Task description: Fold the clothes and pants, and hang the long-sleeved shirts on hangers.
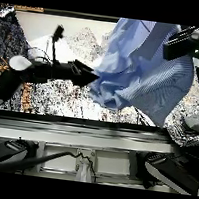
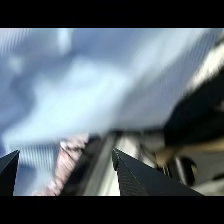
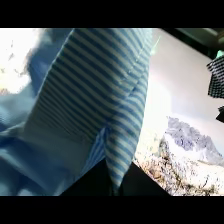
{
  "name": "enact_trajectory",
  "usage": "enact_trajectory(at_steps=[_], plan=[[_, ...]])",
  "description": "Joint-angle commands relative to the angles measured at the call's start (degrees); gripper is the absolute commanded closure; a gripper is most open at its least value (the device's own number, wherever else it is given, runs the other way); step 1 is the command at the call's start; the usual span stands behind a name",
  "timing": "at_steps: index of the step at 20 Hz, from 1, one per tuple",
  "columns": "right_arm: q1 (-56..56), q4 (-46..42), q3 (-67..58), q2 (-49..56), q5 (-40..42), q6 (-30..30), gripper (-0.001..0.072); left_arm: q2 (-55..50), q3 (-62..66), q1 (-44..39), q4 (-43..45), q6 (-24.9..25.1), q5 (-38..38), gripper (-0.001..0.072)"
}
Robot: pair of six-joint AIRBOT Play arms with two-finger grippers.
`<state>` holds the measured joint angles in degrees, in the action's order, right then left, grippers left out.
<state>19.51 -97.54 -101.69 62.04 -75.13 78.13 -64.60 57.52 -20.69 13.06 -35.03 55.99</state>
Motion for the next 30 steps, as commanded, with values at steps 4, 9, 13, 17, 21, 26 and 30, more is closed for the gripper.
enact_trajectory(at_steps=[4,9,13,17,21,26,30], plan=[[-0.85,-7.37,-2.36,-0.17,9.62,2.51,0.0686,-0.68,-1.62,-7.76,2.01,-3.06,0.15,0.0134],[-14.8,-14.82,-2.34,1.07,21.03,15.1,0.0686,-1.29,-1.57,-11.43,2.03,-4.2,-6.64,0.0134],[-28.06,-15.08,-2.36,1.18,20.11,24.81,0.0686,-1.25,-0.57,-15.78,20.72,-8.9,-17.7,0.0134],[-36.41,-15.47,-3.37,0.11,24.94,24.85,0.0686,-1.27,-0.55,-15.82,44.7,-17.75,-21.73,0.0294],[-44.46,-15.65,-4.46,0.13,25.57,28.83,0.0686,-1.27,-0.55,-15.61,70.77,-17.73,-21.7,0.0364],[-54.73,-15.67,-4.46,0.15,28.44,29.9,0.0686,-1.27,-0.57,-15.61,77.59,-17.7,-21.73,0.0364],[-61.81,-15.61,-4.48,0.52,32.61,32.13,0.0687,-1.27,-0.57,-15.61,77.59,-17.7,-21.75,0.0363]])
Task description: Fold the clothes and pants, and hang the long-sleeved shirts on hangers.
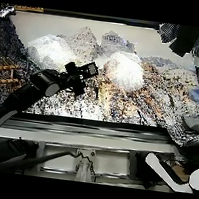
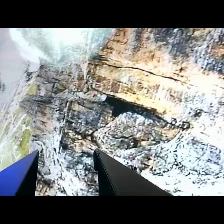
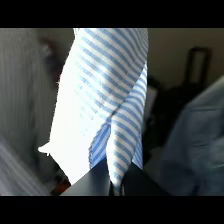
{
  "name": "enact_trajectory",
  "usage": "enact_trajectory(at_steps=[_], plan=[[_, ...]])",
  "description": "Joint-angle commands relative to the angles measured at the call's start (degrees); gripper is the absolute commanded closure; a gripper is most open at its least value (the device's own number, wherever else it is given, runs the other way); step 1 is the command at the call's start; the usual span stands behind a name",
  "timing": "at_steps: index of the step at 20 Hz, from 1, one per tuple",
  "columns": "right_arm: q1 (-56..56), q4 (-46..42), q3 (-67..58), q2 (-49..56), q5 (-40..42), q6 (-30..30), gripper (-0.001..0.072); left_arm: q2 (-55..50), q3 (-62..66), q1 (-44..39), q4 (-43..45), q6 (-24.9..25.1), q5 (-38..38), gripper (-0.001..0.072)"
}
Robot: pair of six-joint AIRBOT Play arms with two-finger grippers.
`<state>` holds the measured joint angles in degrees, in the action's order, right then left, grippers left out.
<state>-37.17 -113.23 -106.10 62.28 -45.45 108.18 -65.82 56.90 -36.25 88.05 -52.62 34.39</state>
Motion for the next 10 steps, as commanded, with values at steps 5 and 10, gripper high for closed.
enact_trajectory(at_steps=[5,10], plan=[[-12.24,0.57,-1.4,2.32,4.42,5.42,0.0687,-0.04,0.04,-0.04,2.6,-0.11,-0.13,0.0363],[-16.52,1.79,-5.4,5.9,6.05,5.4,0.0687,-0.04,0.04,-0.04,2.6,-0.11,-0.13,0.0363]])
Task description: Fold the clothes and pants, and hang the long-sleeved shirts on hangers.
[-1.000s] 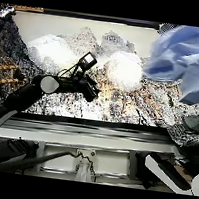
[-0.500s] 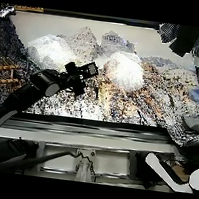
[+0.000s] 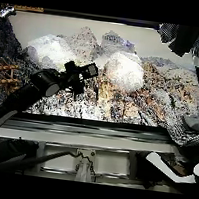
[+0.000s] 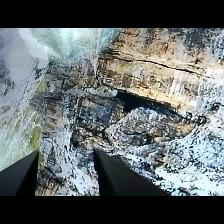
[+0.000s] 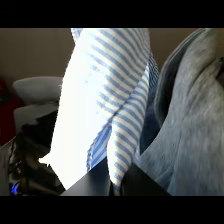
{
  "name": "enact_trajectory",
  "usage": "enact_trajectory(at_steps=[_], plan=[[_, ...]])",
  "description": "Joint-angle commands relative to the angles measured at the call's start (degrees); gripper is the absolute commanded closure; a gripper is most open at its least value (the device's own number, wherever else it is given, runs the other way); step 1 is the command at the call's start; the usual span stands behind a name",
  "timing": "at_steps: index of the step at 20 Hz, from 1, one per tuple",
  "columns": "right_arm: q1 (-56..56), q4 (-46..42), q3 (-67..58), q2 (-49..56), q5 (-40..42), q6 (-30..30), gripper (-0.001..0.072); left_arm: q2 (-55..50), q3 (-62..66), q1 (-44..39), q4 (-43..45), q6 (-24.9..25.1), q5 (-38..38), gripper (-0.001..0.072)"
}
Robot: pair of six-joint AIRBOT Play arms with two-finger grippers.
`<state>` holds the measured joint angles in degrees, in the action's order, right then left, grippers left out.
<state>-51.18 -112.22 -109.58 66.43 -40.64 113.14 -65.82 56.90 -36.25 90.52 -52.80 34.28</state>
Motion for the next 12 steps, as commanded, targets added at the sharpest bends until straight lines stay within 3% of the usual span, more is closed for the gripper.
enact_trajectory(at_steps=[1,12], plan=[[-3.15,1.33,-2.69,2.56,1.29,0.46,0.0687,-0.04,0.04,-0.04,0.13,0.07,-0.04,0.0363],[-5.27,5.62,-6.54,10.56,4.28,0.46,0.0687,-0.04,0.04,-0.04,0.13,0.07,-0.04,0.0363]])
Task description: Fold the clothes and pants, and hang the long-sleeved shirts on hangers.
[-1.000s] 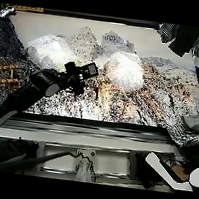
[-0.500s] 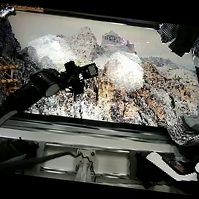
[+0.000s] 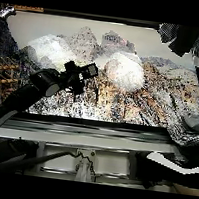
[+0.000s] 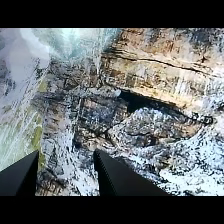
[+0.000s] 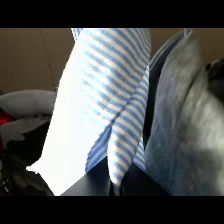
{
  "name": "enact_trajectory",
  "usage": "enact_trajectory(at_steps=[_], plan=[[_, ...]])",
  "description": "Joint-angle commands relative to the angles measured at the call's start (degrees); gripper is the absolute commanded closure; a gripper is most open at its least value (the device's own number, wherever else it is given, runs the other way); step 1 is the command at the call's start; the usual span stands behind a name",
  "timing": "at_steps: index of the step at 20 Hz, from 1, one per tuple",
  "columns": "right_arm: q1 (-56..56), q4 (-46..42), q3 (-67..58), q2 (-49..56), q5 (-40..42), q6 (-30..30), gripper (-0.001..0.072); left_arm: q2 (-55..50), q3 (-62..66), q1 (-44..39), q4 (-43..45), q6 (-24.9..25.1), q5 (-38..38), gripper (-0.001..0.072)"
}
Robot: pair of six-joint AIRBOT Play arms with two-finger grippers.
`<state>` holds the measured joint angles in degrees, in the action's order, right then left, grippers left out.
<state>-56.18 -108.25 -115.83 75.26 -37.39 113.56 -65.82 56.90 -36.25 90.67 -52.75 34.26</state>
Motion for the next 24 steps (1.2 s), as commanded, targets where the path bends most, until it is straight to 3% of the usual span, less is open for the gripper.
enact_trajectory(at_steps=[1,11,12,14,15,17,20,24], plan=[[-0.26,1.75,-0.31,2.38,1.33,0.07,0.0687,-0.04,0.04,-0.04,-0.02,0.02,-0.02,0.0363],[-3.34,4.68,-0.28,4.76,2.32,2.49,0.0683,-0.04,0.04,-0.04,-0.02,0.02,-0.02,0.0363],[-3.8,4.66,-0.28,4.42,2.45,2.47,0.0623,-0.04,0.04,-0.04,-0.02,0.02,-0.02,0.0363],[-4.2,4.31,-0.31,3.89,4.76,2.29,0.0221,-0.04,0.04,-0.04,-0.02,0.0,0.0,0.0363],[-4.17,4.0,-0.31,3.67,6.93,2.29,0.0116,-0.04,0.04,-0.04,-0.02,0.02,-0.02,0.0363],[-3.8,4.31,-0.31,2.47,10.73,2.34,0.0065,-0.04,0.04,-0.04,-0.02,0.02,-0.02,0.0363],[-2.91,8.04,-0.31,-1.03,16.24,2.62,0.0065,-0.04,0.04,-0.04,-0.02,0.02,-0.07,0.0363],[1.99,15.41,-0.28,-5.62,16.65,2.58,0.0065,-0.07,0.04,-0.04,-0.02,0.02,-0.22,0.0363]])
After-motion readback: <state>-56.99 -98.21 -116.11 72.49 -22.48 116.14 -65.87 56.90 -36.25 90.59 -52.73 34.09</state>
